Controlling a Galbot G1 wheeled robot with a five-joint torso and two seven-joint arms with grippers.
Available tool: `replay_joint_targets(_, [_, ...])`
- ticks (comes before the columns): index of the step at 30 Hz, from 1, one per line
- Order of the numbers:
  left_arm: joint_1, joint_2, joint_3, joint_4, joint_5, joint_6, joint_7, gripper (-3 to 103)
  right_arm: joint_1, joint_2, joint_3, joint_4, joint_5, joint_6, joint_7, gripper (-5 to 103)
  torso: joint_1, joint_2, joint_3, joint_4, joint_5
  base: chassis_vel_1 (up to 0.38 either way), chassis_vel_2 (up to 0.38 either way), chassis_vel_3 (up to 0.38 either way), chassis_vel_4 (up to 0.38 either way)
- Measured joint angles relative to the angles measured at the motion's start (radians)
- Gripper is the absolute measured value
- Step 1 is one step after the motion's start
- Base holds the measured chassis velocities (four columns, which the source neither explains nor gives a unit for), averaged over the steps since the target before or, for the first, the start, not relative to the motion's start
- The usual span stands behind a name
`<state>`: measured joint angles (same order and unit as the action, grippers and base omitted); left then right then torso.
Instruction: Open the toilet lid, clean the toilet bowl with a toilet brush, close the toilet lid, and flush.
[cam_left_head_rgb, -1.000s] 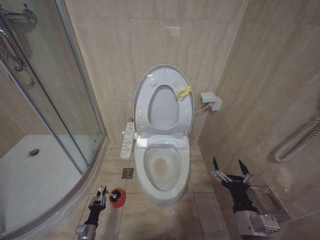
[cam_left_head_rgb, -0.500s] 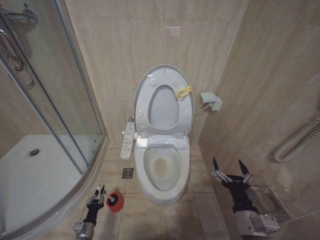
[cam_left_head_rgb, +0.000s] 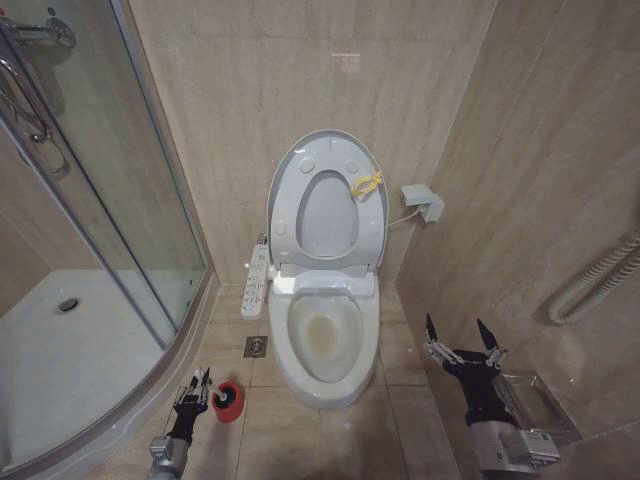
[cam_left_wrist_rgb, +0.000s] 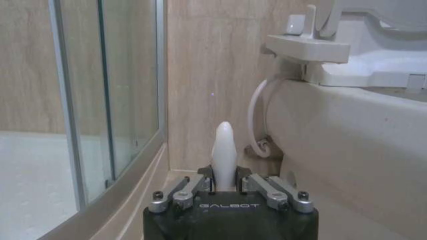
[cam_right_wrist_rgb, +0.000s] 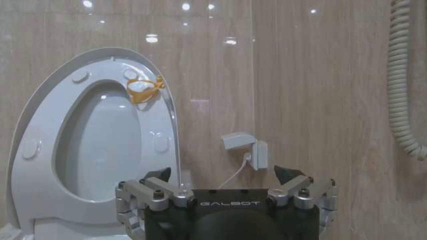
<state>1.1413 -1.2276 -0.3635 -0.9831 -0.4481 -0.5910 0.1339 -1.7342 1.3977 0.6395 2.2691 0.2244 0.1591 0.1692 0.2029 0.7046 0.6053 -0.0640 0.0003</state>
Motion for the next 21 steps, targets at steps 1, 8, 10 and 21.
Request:
replay_joint_targets(1, [-0.001,0.0,0.001,-0.001,0.0,0.003,-0.002,21,0.0,0.0,0.0,0.0,0.0,0.0,0.0,100,0.0,0.0,0.0,0.0,0.0,0.0,0.0,0.0,0.0])
replay_joint_targets(8, [0.003,-0.001,0.011,-0.022,-0.006,0.03,-0.037,19,0.0,0.0,0.0,0.0,0.0,0.0,0.0,100,0.0,0.0,0.0,-0.0003,-0.0002,0.0,0.0,0.0,0.0])
replay_joint_targets(10, [0.006,-0.001,0.012,-0.027,-0.008,0.033,-0.043,19,0.0,0.0,0.0,0.0,0.0,0.0,0.0,100,0.0,0.0,0.001,0.0008,-0.0017,0.0,0.0,0.0,0.0])
replay_joint_targets(21, [0.043,0.007,-0.015,-0.133,0.034,0.028,-0.081,46,0.0,0.0,0.0,0.0,0.0,0.0,0.0,100,0.0,0.0,0.0,0.0,-0.0006,0.0,0.0,0.0,0.0])
